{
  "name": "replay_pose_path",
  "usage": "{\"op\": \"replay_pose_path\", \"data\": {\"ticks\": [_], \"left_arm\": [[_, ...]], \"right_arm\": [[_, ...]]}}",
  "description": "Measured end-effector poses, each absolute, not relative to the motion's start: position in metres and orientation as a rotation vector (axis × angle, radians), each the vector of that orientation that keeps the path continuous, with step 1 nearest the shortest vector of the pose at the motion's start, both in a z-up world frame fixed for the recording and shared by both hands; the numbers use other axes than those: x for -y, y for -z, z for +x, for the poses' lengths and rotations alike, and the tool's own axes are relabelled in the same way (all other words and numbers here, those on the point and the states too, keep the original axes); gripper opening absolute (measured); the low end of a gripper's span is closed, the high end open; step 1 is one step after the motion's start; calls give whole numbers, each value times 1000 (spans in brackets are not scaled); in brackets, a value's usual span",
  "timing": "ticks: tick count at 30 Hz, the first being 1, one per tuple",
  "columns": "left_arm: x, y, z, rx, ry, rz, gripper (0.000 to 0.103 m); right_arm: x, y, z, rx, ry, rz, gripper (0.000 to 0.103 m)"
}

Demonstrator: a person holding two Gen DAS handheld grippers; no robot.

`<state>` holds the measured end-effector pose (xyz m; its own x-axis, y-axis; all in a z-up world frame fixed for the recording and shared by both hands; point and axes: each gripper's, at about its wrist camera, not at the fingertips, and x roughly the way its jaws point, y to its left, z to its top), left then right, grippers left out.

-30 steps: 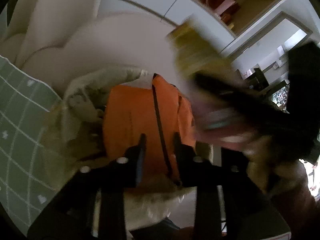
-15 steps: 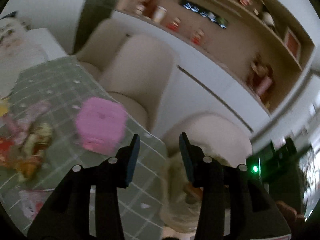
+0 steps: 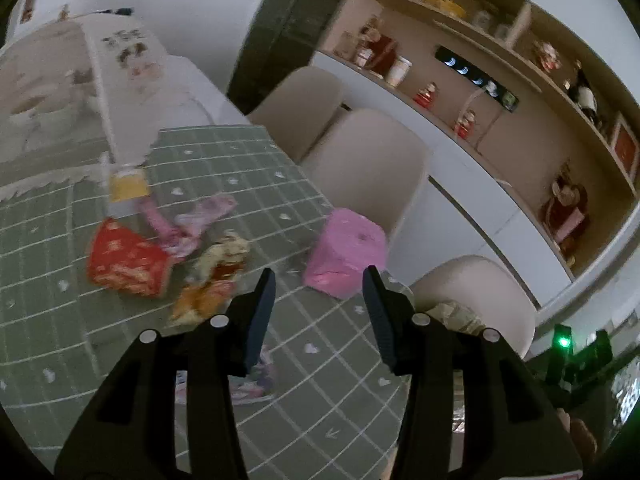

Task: Collect trash
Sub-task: 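Move both tools back over the table toward the red paper cup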

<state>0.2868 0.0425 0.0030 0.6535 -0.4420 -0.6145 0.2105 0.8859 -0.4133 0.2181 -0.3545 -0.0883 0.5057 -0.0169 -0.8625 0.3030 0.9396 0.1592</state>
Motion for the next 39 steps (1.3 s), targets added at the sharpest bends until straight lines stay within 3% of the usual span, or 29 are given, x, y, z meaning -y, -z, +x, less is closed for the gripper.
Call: {"op": "replay_pose_path", "data": {"ticks": [18,23,39], "left_arm": [[-190,-4,254,-707,157,-365,44],[-217,4,262,-710,137,-370,50],[-220,64,322,-855,211,-381,50]], "right_arm": [[264,-16,188,-735,56,234,47],[232,-13,212,-738,-33,286,47],[152,25,305,-821,-240,401,47]]}}
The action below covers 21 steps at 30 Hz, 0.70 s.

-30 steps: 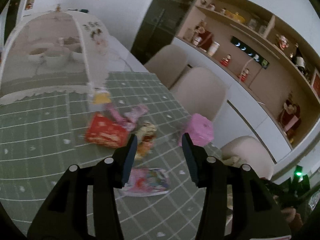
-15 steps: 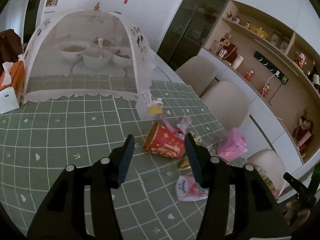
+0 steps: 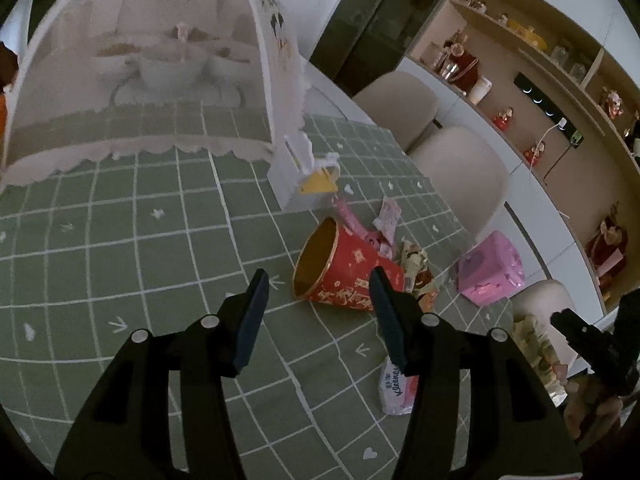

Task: Collect trash
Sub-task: 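Move both tools back over the table toward the red paper cup, then grasp the pink wrapper with the right tool while the left tool grasps the red paper cup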

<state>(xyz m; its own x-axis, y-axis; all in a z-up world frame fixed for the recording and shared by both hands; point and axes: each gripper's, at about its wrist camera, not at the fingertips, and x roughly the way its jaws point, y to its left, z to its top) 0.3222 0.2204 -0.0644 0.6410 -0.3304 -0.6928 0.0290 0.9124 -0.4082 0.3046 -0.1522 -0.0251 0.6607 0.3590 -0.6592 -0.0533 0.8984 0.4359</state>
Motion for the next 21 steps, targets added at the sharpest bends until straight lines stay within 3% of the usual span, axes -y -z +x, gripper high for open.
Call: {"op": "replay_pose_path", "data": {"ticks": [10,21], "left_arm": [[-214,78,348,-875,233,-377,50],[-235,66,346,-831,214,-354,50]], "right_arm": [[105,48,335,-863,-204,181,47],[3,59,445,-896,-316,85,47]]}}
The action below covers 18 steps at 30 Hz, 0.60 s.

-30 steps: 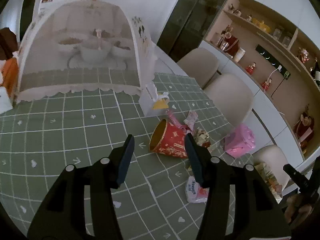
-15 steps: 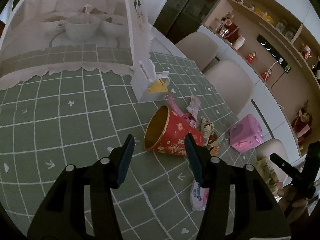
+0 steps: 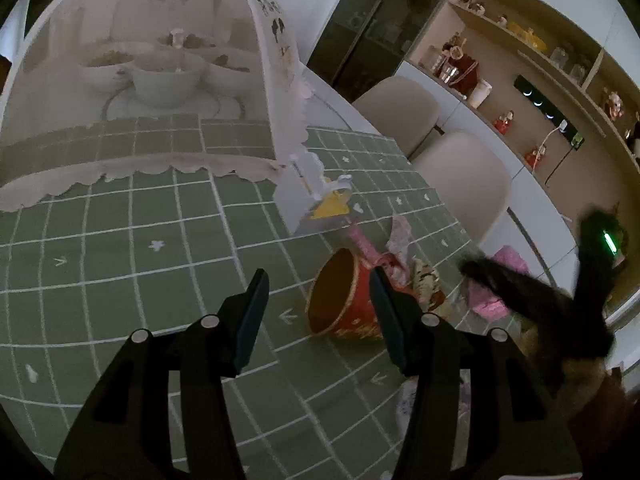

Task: Collect trash
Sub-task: 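Grasp the pink wrapper with the right tool while the left tool grasps the red paper cup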

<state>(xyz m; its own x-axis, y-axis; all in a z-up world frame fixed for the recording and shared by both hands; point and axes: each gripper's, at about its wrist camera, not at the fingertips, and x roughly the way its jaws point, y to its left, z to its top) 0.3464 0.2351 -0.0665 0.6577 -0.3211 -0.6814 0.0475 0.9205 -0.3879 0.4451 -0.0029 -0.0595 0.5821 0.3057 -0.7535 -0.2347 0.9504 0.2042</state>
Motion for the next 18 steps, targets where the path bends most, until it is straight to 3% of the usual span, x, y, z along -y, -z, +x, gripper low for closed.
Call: {"op": "replay_pose_path", "data": {"ticks": [9,11,12,13,18], "left_arm": [[-247,77,341,-865,250,-330,50],[-247,80,342,-871,260,-339,50],[-247,82,343,-875,266,-346,50],[-246,83,343,-878,269,-350,50],[-237,86,348,-888,287,-356,50]], "right_arm": [[-11,111,530,-1081,-229,246,45],[-12,116,532,-1115,-292,259,25],[-13,115,532,-1113,-312,249,22],[-14,112,528,-1102,-319,213,14],[-3,89,499,-1055,-341,141,10]]}}
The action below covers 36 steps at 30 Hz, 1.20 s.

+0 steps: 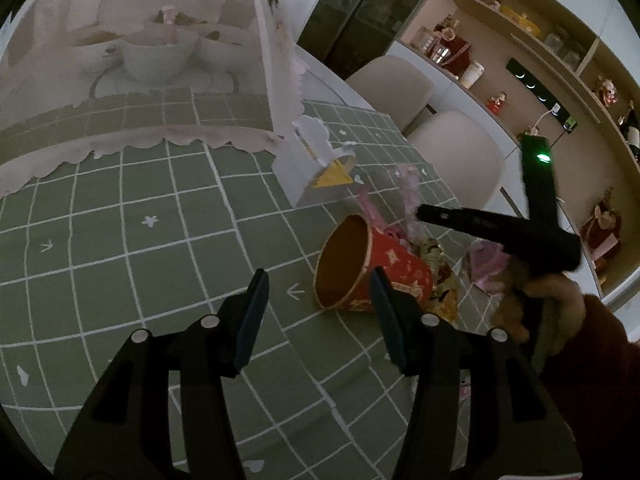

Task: Collect trash
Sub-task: 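Grasp the pink wrapper with the right tool while the left tool grasps the red paper cup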

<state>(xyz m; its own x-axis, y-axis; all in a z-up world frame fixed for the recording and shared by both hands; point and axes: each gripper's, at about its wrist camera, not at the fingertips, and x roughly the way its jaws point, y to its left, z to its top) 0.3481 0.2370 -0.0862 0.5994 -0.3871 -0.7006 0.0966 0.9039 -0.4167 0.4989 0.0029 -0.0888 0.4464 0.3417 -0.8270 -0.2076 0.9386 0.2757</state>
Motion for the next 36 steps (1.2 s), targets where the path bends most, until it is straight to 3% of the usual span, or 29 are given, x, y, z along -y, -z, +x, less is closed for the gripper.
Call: {"op": "replay_pose_path", "data": {"ticks": [10,19,36], "left_arm": [[-224,91,346,-980,305,-565,50],[-196,98,375,-1034,167,-776,55],[-174,116,425,-1132,83,-718,57]], "right_arm": [[47,49,385,-934,-288,149,9],[83,72,326,-956,-209,165,9],[115,105,298,-996,-184,240,10]]}}
